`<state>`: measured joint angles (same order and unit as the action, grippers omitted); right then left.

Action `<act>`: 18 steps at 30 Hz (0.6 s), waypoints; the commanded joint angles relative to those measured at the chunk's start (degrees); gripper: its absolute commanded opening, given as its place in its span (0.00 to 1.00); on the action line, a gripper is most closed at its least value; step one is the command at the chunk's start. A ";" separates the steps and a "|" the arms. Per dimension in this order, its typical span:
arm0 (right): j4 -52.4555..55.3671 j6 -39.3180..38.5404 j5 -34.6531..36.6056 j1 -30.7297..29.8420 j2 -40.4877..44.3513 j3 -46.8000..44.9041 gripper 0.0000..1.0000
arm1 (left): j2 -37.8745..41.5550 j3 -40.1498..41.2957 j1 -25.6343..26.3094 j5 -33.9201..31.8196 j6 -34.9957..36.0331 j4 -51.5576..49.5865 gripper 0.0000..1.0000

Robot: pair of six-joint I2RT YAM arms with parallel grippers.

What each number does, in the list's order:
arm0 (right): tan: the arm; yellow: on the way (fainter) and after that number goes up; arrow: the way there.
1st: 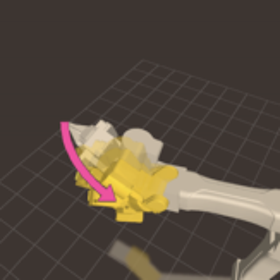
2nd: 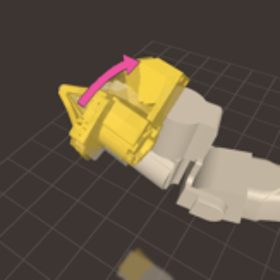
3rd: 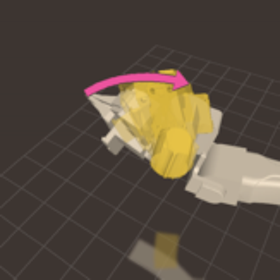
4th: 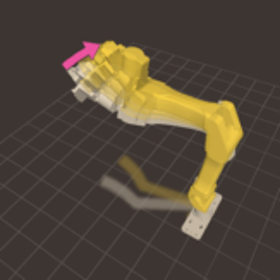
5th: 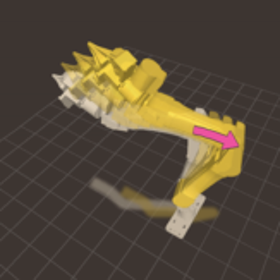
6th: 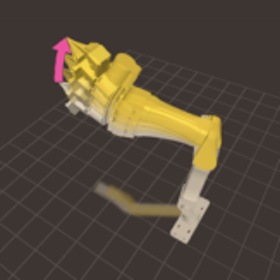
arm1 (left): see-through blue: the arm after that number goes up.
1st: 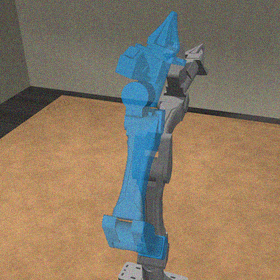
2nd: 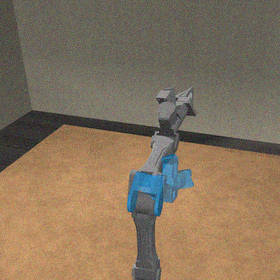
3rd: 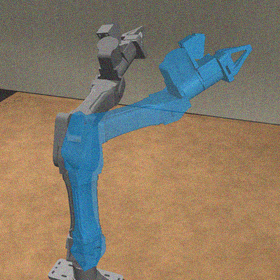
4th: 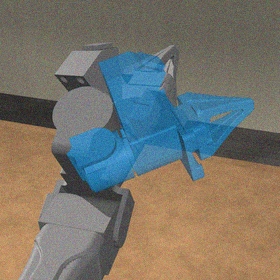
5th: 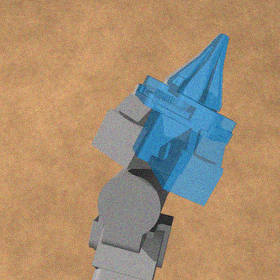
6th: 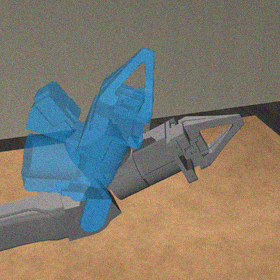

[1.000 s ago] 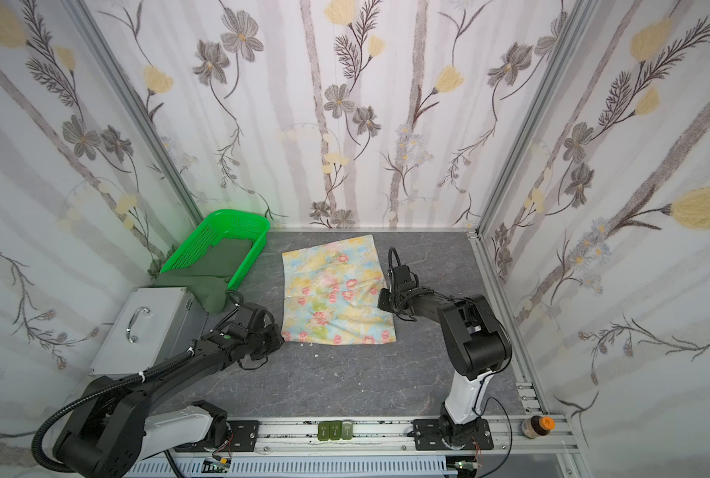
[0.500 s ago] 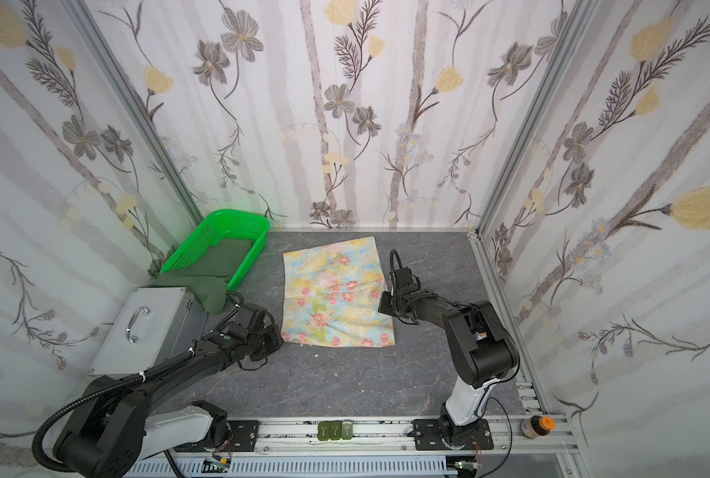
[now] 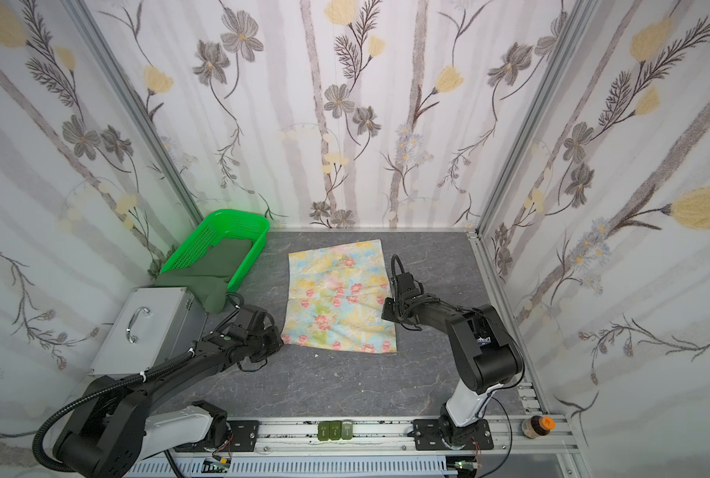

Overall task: Fold and stack skirts
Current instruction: Smooth out the skirt at the center of the table.

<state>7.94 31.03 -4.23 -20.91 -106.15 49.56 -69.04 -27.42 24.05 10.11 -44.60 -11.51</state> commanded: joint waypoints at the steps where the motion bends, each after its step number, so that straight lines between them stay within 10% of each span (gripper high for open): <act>1: -1.18 -0.03 0.80 0.12 0.66 -0.30 0.29 | 0.75 0.12 0.14 -0.53 0.55 0.00 0.12; 5: 1.24 -0.44 1.89 0.11 5.95 -1.24 0.44 | 4.61 1.17 0.12 -0.62 0.74 -0.18 0.49; 9: 3.97 -0.62 1.40 -0.01 12.27 -3.56 0.50 | 8.34 1.54 0.11 0.30 0.74 -0.36 0.65; 18: 4.36 1.40 -5.68 -2.09 22.80 -15.01 0.56 | 0.63 -2.00 1.42 1.23 3.01 -0.18 0.67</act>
<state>12.84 31.03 -6.76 -22.35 -84.93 36.62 -66.52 -28.47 25.12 11.00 -43.35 -11.75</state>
